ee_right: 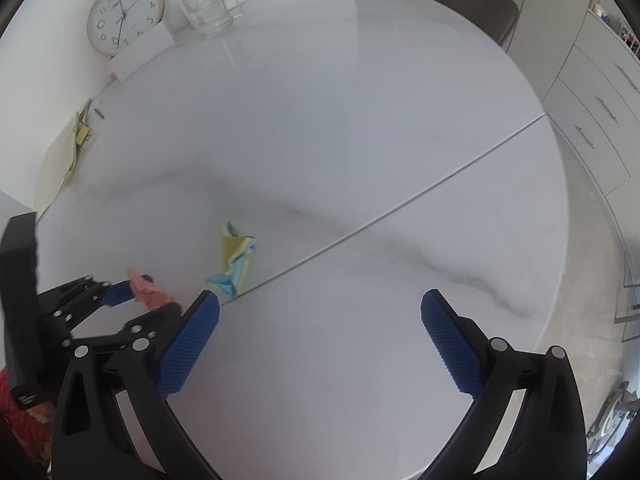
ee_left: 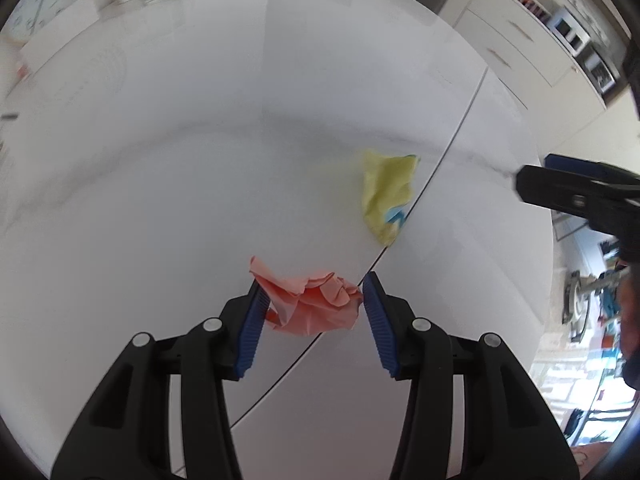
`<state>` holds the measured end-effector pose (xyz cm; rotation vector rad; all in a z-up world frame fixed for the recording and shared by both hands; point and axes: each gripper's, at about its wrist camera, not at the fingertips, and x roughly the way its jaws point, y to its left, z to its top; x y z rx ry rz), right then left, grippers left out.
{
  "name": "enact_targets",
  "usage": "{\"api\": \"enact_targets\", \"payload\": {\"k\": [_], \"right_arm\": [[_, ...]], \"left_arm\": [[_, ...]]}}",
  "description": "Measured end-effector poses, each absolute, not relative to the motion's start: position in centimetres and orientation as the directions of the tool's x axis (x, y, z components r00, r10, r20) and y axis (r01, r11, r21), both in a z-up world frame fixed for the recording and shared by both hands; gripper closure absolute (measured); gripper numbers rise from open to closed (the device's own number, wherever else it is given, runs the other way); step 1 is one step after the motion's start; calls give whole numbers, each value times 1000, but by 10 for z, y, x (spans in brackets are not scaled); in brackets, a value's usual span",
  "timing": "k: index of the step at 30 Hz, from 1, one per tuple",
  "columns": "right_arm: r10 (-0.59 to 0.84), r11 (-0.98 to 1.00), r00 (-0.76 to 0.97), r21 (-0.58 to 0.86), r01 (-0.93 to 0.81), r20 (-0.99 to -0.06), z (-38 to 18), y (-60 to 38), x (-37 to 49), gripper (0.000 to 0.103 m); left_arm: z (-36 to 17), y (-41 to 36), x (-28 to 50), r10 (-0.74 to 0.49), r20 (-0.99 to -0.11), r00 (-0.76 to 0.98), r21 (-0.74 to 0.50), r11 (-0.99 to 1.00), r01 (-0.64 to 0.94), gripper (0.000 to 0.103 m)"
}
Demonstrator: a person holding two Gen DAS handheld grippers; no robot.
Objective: Collect trash
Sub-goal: 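Grasp the pink sticky note with the left tool while the right grasps the yellow-blue notes, then drop the yellow-blue notes into the bin with the right tool while the left drops the pink note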
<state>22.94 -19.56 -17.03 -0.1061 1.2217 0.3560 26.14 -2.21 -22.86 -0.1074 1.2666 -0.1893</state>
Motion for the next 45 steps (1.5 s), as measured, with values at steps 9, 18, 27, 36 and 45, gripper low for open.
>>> {"api": "enact_targets", "payload": {"k": [9,18,27,36,45], "right_arm": [[147,955,198,87,-284,-969,-220,-134,250,16],[96,927,175,24,-375,-980,-231,-92,247,79],[105,921,258,-4,-389,-960,-198,-107,229,79],[115,937,345,-14,-349,-931,-159,-185,182,79],[140,966,387,41,-254,-911,-142,-318,117,77]], "left_arm": [[-219,41,212,-162,-948,275,-184,981,-56,56],[-220,56,202,-152,-944,293,-176,983,-56,56],[-206,40,203,-164,-932,322,-163,986,30,56],[-187,-38,196,-219,-916,335,-175,972,157,56],[-163,-165,170,-289,-911,294,-182,922,343,56]]}}
